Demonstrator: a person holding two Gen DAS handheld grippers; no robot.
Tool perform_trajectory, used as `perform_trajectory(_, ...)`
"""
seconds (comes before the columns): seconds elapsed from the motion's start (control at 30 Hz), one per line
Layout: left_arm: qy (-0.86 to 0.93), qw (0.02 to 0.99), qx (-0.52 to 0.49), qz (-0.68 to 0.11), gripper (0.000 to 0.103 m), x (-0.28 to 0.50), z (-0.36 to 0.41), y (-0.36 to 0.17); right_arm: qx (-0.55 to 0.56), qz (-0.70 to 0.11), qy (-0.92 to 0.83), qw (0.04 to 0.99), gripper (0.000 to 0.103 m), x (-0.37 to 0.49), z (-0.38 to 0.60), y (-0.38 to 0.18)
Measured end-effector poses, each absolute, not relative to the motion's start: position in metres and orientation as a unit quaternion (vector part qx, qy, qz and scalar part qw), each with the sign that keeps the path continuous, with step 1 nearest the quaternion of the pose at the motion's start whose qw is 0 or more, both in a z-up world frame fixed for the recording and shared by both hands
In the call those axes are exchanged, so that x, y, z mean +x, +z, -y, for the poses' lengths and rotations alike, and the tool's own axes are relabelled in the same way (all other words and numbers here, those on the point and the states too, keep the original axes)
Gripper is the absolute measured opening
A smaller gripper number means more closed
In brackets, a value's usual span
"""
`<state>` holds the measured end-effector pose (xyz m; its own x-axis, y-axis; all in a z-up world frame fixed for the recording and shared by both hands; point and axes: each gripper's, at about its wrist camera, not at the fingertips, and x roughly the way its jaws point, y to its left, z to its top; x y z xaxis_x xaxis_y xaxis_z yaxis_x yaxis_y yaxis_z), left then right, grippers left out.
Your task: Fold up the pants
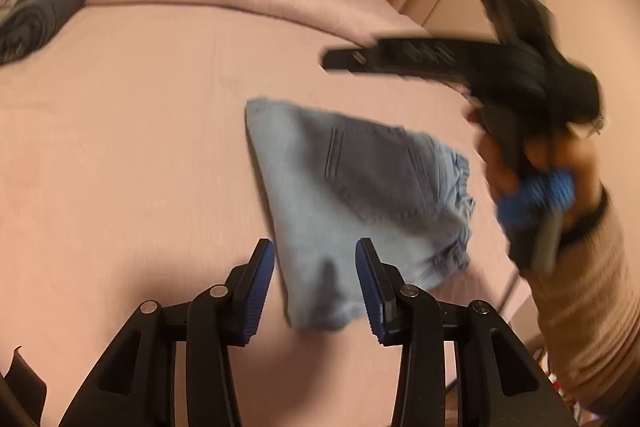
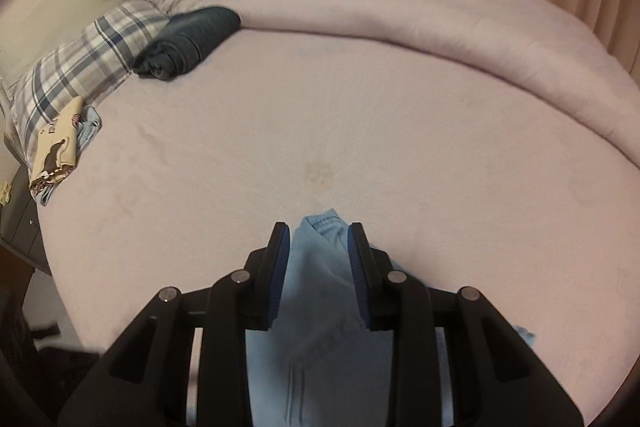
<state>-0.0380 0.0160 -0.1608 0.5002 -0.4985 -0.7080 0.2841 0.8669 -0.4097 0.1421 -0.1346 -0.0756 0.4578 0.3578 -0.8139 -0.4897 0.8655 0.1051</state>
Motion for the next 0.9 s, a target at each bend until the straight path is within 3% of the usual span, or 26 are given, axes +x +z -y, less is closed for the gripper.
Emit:
perform_trajectory(0.3, -0.236, 0.866, -0.068, -0.436, 0.041, -0.008, 0.021, -0.154, -0.051, -0.445, 0.236, 0.863, 0.035, 0.094, 0.184, -0.066)
perform_trajectory(0.57, -0.227, 0.858, 0.018, -0.461, 0.042, 0.009, 0.065, -0.184, -0.037, -0.475, 0.193, 0.858, 0.036, 0.059, 0.232, -0.094)
perform_trajectory(0.9, -0.228, 0.845, 0.03, -0.483, 0.045, 0.012, 0.066, -0.186, -0.02, -0.528, 0.196, 0.826, 0.036, 0.052, 0.239, -0.141)
